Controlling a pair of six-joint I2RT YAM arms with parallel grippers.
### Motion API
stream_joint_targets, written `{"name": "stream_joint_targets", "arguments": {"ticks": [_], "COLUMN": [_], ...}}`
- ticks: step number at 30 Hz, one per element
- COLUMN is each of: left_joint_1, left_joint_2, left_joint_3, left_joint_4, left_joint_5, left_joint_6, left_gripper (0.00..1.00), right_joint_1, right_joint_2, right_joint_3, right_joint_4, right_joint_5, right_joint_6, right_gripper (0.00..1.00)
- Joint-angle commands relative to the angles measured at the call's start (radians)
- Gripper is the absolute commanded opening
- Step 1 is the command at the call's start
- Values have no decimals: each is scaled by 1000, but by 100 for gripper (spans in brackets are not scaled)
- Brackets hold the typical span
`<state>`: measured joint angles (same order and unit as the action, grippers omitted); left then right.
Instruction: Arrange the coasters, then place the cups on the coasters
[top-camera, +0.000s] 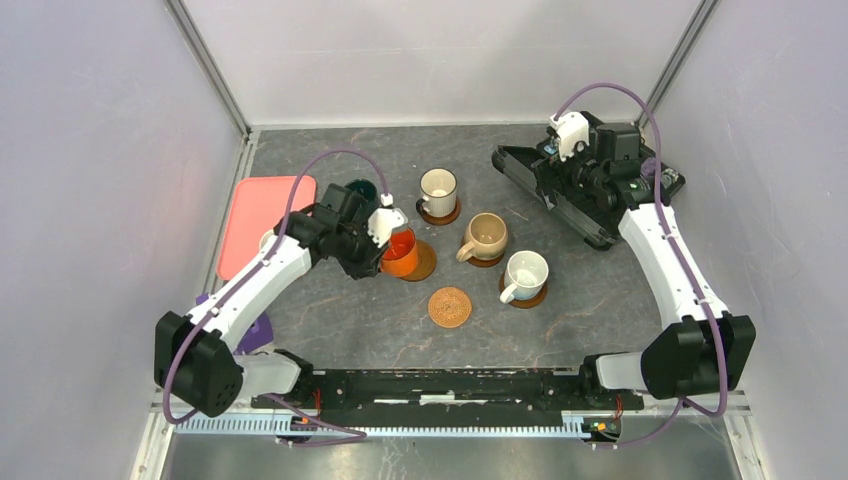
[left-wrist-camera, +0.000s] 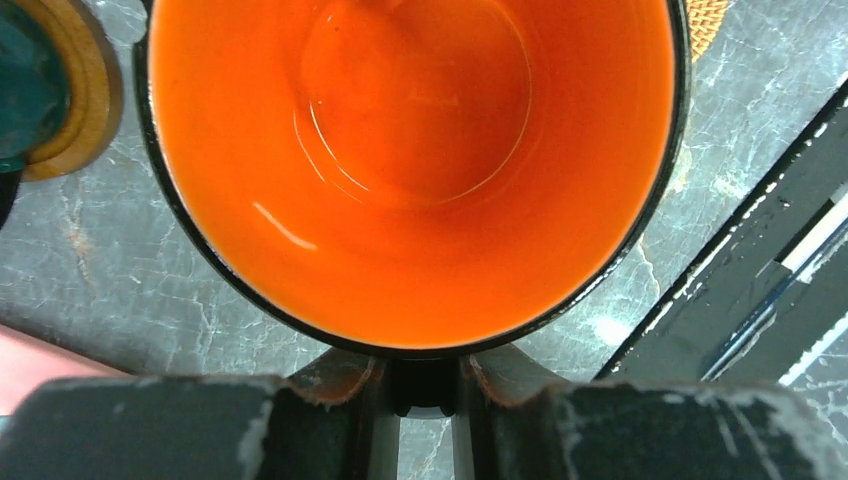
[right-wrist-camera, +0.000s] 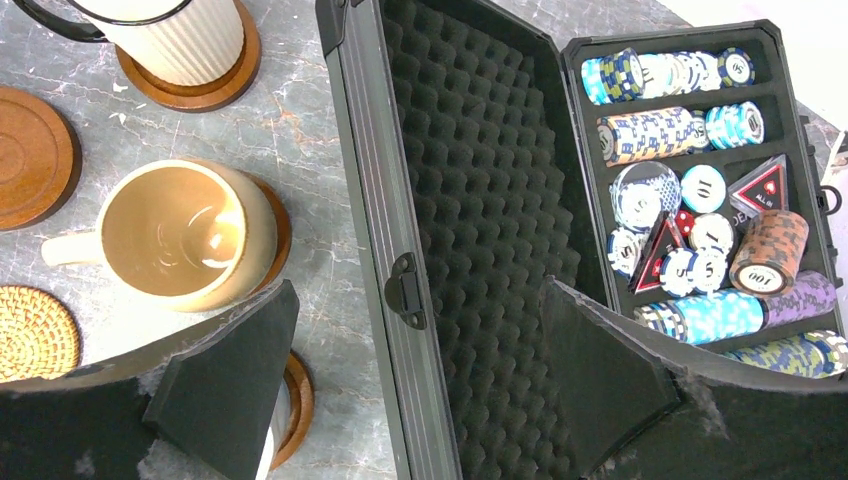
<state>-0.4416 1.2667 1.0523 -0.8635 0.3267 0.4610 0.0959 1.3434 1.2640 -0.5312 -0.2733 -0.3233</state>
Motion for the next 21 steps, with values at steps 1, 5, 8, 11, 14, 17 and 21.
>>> {"name": "stream_joint_targets", "arguments": {"ticks": [1, 5, 8, 11, 14, 17, 21], "left_joint_1": [-56, -94, -112, -119, -123, -124, -127], "left_joint_2": [-28, 8, 38, 70, 102, 122, 144], "left_joint_3": [-33, -77, -93, -99, -101, -111, -121], "left_joint_4": [225, 305, 355, 389, 410, 432, 455], "left_joint_5": [-58, -86, -105, -114, -123, -135, -143], "left_joint_6": [-99, -111, -112, -106, -96, -86, -83], "left_gripper": [2, 2, 2, 2, 2, 2, 2], "right_joint_1": [-4, -4, -4, -4, -5, -4, -4], "right_joint_2": [-36, -39, -35, -31, -29, -27, -25], "right_joint_3": [-14, -20, -17, -17, -15, -14, -15], "right_joint_4": [32, 30, 27, 21, 19, 19, 20], "right_joint_5": [-5, 8, 19, 28, 26, 27, 27], "right_joint_6": [-9, -16, -23, -29, -31, -31, -31], "right_gripper": [98, 98, 98, 98, 98, 98, 98]}}
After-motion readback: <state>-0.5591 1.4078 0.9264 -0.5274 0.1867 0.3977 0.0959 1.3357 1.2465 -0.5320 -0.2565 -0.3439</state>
